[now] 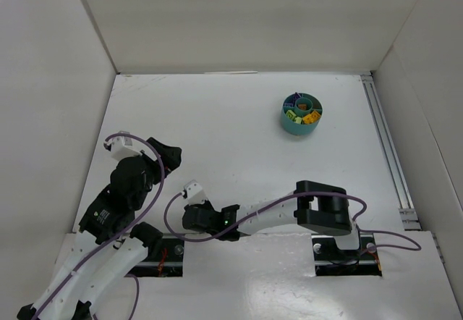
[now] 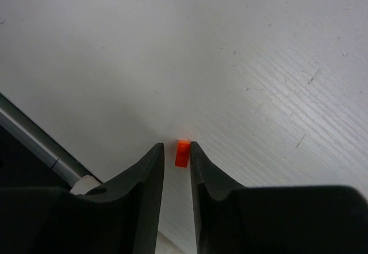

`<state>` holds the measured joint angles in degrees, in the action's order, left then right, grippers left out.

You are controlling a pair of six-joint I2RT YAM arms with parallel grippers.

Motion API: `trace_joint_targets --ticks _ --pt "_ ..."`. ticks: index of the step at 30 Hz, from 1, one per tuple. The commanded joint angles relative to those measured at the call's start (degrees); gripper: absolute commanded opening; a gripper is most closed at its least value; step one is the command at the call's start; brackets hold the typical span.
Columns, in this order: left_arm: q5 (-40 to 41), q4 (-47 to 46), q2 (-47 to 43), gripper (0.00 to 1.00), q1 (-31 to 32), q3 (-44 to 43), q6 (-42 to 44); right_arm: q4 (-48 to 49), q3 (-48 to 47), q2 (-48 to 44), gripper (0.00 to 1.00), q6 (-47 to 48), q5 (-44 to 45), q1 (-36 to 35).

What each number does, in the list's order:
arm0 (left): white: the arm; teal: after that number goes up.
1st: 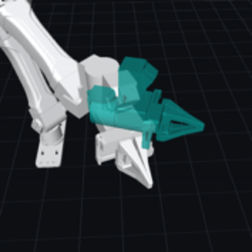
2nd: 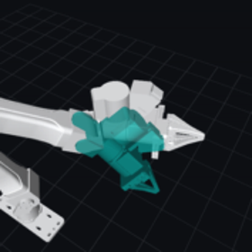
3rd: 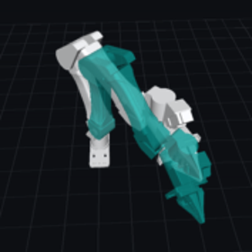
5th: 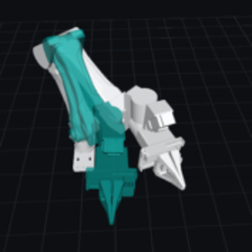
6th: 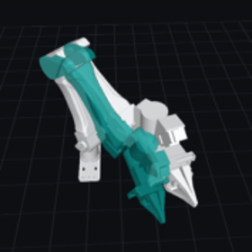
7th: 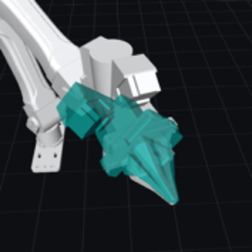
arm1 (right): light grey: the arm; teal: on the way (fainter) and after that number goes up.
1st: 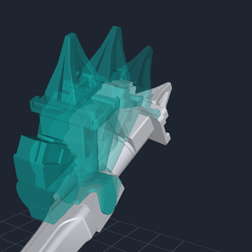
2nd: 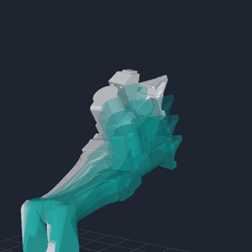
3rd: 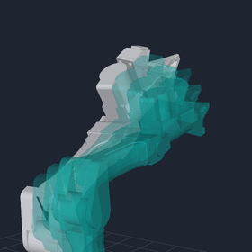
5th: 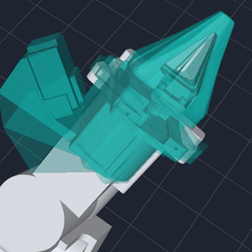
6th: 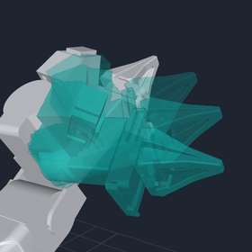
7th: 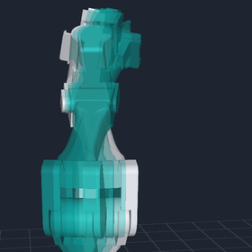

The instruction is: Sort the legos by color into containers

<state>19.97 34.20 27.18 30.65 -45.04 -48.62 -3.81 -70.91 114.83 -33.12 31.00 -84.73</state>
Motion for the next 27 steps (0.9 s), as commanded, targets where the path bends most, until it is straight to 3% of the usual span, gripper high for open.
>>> trace_joint_targets --ticks 1,7,12,18,25,27 --pt "0.9 -0.4 0.0 1.00 0.1 -1.8 -0.2 0.4 -1.8 0.5 0.30 -2.0 -0.7 -0.1" --pt "0.9 -0.4 0.0 1.00 0.1 -1.8 -0.8 0.4 -1.2 -0.7 0.12 -2.0 0.0 -0.1" --pt "0.3 -1.6 0.5 1.00 0.1 -1.2 -0.8 0.4 0.1 -4.4 0.12 1.5 2.2 0.4" --pt "-0.8 -8.4 3.6 1.00 0.1 0.9 1.9 0.4 9.1 -19.2 0.12 5.7 5.5 7.9" --pt "-0.5 -18.8 13.8 1.00 0.1 -1.0 5.6 0.4 15.1 -40.0 0.13 23.0 6.4 27.1" --pt "-0.5 -20.7 18.0 1.00 0.1 -2.7 6.8 0.4 15.9 -45.5 0.15 28.2 4.2 36.7"
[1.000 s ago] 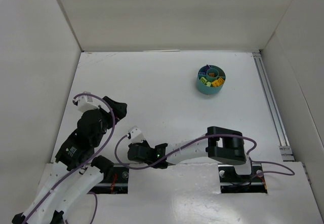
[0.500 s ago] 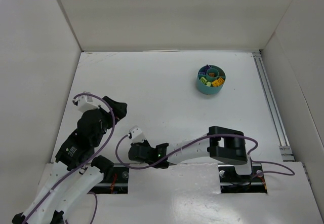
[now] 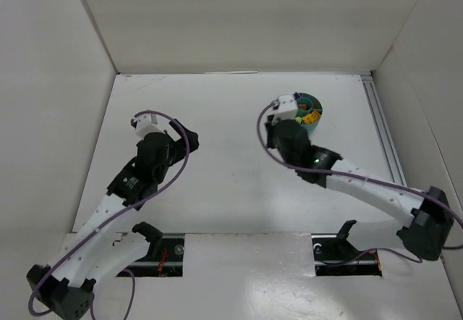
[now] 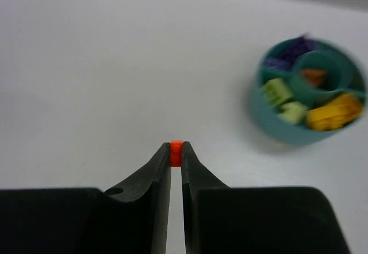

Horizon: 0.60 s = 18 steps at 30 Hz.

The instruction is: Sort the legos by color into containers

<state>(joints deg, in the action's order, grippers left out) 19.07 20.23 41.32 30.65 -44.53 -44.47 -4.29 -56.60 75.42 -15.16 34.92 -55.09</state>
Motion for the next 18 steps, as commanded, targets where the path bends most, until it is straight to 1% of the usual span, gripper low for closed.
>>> trace_joint_targets --ticks 1,2,3,4,5,6,7,8,9,10,11,12,13,14,16,17,18 --pt "-0.4 -9.0 5.2 1.00 0.1 -3.2 3.5 0.9 1.6 -7.2 0.15 12.1 -3.7 10.7" --pt "-1.0 -10.3 6.7 1.00 0.1 -3.9 4.3 0.9 1.6 -8.0 0.15 13.6 -5.6 14.3" --pt "-1.0 -11.3 9.7 1.00 0.1 -3.9 5.4 0.9 1.6 -8.5 0.15 16.4 -7.6 20.9" --pt "-1.7 -12.8 11.5 1.00 -0.5 -5.3 6.3 0.9 -0.4 -8.0 0.15 18.2 -9.8 24.1" --pt "-2.9 -12.8 13.3 1.00 -2.0 -6.2 6.3 0.9 -1.3 -7.3 0.15 19.6 -14.1 26.9" --pt "-4.4 -12.8 15.2 1.00 -3.6 -7.0 6.8 0.9 -2.1 -6.6 0.15 22.0 -16.2 32.0" --pt "-6.8 -13.5 18.8 1.00 -5.5 -8.7 8.5 0.9 -4.5 -4.2 0.15 23.4 -18.5 34.4" --pt "-12.9 -14.1 20.5 1.00 -9.6 -9.3 9.4 0.3 -5.8 -2.7 0.15 24.6 -23.1 36.8" --pt "-15.8 -14.8 21.9 1.00 -11.5 -9.3 9.9 -0.5 -7.3 -0.8 0.15 25.7 -25.8 39.0" --pt "-18.3 -15.6 24.0 1.00 -13.2 -9.3 10.4 -1.2 -10.9 3.5 0.15 27.2 -28.8 43.7" --pt "-20.1 -17.4 24.9 1.00 -14.5 -9.3 11.0 -1.8 -12.7 5.8 0.15 28.1 -32.1 45.8" --pt "-21.1 -17.9 25.6 1.00 -15.9 -9.3 11.7 -2.6 -14.7 8.1 0.14 28.1 -37.4 47.5" --pt "-21.1 -17.9 26.1 1.00 -15.9 -9.3 12.2 -4.1 -16.7 10.4 0.14 28.8 -39.6 50.1" --pt "-21.1 -17.9 26.9 1.00 -16.4 -9.3 12.7 -4.1 -19.5 14.5 0.14 29.6 -41.1 51.0" --pt "-18.2 -17.9 26.9 1.00 -16.4 -9.3 13.4 -4.1 -21.9 18.1 0.14 30.1 -43.9 52.0" --pt "-17.7 -17.9 26.9 1.00 -16.4 -9.3 14.1 -4.1 -23.3 21.4 0.14 30.6 -44.9 52.9" --pt "-17.7 -17.9 26.9 1.00 -16.9 -9.3 14.6 -4.1 -25.3 22.8 0.14 30.6 -45.5 52.9"
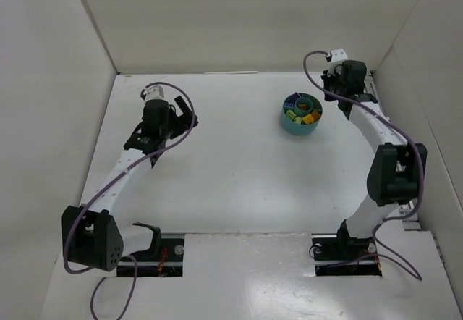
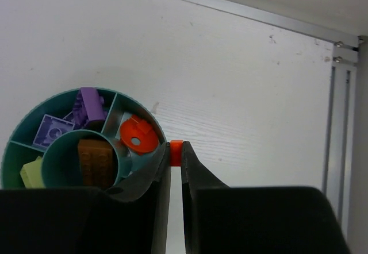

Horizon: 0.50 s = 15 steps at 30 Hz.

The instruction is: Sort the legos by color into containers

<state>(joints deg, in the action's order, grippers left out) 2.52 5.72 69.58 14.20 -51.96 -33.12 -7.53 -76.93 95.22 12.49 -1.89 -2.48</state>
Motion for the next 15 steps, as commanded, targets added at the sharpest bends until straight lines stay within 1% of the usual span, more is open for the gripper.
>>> trace_joint_targets --ticks 1,3,6,10,15 --pt "-0.5 -3.4 -1.4 1.00 -1.0 -1.9 3.2 -0.9 -5.8 4.2 0.14 3.0 -9.4 1.0" --pt "0.5 -2.9 -1.4 1.00 -1.0 -1.9 3.8 -0.9 -7.8 7.2 0.14 3.0 -9.4 1.0" --pt "2.6 -2.9 -1.9 1.00 -1.5 -1.1 3.8 -0.9 -9.4 10.1 0.14 3.5 -11.8 1.5" --pt "2.6 -2.9 -1.9 1.00 -1.5 -0.5 3.8 -0.9 -10.1 12.3 0.14 3.0 -12.3 1.5" --pt "2.6 -2.4 -1.9 1.00 -1.5 -1.0 3.8 -0.9 -10.1 13.3 0.20 2.5 -11.8 1.5"
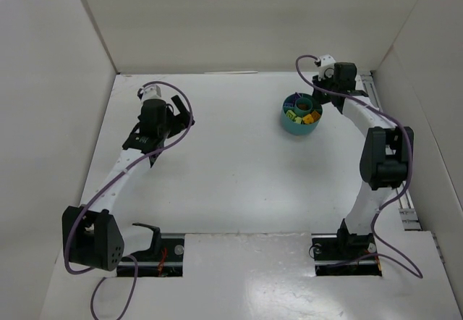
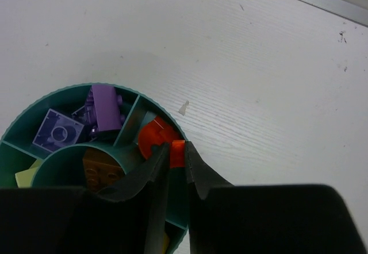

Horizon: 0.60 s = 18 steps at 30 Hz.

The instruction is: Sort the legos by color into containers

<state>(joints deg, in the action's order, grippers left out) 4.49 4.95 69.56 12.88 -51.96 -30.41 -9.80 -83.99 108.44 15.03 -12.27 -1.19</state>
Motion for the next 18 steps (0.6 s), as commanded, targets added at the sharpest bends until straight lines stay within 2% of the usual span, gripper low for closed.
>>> trace_joint_targets --ticks 1,6,9,15,18 --pt "0.6 -1.6 -1.9 1.00 -0.2 -1.0 1.1 1.4 -3.0 0.1 0.22 -0.1 -0.9 0.2" --pt "0.1 -1.1 -1.9 1.00 -0.2 -2.1 1.1 1.4 -2.5 -1.0 0.41 -0.1 -1.4 0.2" --pt "-0.4 -0.5 -2.6 1.00 -0.2 -2.1 0.5 1.4 -1.9 -3.4 0.45 -0.1 -1.4 0.2" --pt "-1.5 0.1 -5.0 1.00 -0.2 -2.1 0.0 1.4 0.2 -8.8 0.47 -0.1 -3.3 0.2" --pt "-2.0 1.7 -8.1 1.00 -0.2 -2.1 -0.5 1.4 3.1 -14.7 0.56 1.0 -1.0 0.2"
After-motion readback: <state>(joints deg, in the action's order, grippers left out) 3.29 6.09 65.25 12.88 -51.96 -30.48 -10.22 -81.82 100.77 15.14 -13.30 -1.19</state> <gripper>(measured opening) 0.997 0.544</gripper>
